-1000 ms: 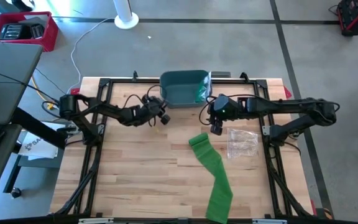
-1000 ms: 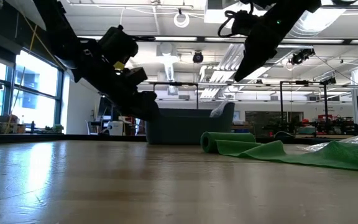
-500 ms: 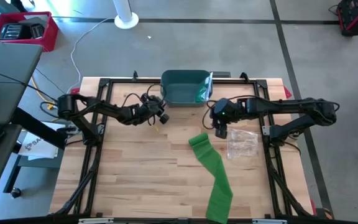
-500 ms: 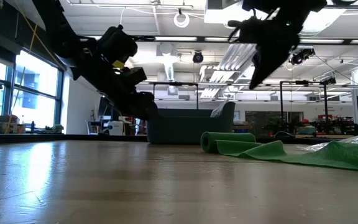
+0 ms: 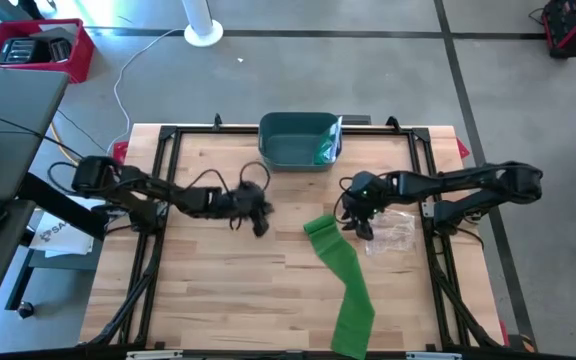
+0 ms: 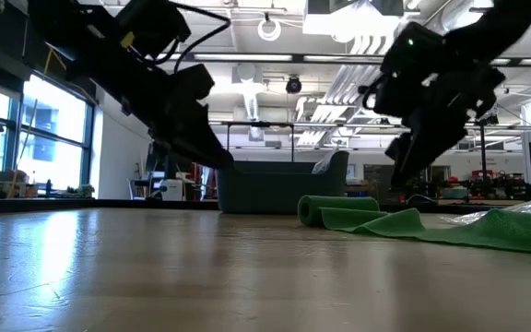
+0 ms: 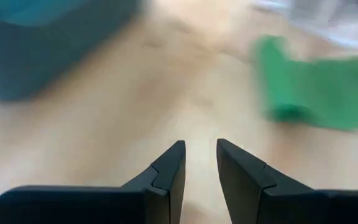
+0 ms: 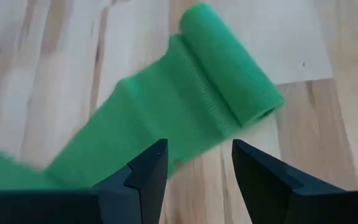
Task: Roll bandage
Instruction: Roll the green bandage
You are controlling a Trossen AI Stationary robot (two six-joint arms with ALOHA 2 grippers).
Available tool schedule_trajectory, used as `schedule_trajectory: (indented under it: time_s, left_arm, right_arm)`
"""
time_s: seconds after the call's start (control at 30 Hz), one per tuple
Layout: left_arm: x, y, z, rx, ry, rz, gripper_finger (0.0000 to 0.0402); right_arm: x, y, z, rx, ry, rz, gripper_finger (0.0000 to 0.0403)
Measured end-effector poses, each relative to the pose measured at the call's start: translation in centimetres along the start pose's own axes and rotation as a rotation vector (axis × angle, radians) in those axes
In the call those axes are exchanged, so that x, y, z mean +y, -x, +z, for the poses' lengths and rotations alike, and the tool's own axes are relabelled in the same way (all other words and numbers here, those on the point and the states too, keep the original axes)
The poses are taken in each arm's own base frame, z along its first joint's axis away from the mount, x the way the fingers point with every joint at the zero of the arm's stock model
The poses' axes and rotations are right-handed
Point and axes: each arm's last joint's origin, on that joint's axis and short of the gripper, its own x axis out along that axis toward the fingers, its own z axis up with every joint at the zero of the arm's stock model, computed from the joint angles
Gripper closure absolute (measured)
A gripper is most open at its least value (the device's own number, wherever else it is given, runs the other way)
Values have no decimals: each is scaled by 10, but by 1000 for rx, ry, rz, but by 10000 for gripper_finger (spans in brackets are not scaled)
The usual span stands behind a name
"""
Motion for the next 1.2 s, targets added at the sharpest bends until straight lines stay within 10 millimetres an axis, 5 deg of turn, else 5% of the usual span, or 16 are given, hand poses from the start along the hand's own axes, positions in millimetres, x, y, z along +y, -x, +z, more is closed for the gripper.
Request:
schedule_trajectory:
  time_s: [0.17, 0.33, 0.83, 1.2]
  left_arm:
    - [-30, -10, -14, -26, 2, -178, 314]
    - [-32, -32, -21, -95, 30, -207, 314]
    - [-36, -81, -19, 51, -185, -265, 314]
    - [-33, -101, -16, 54, -151, -247, 314]
  right_arm:
    - [-15, -9, -26, -63, -149, -29, 231]
    - [-21, -13, -37, -143, -173, -27, 231]
    - [-36, -34, -30, -228, -132, 78, 231]
    - [-35, -44, -29, -242, -147, 194, 231]
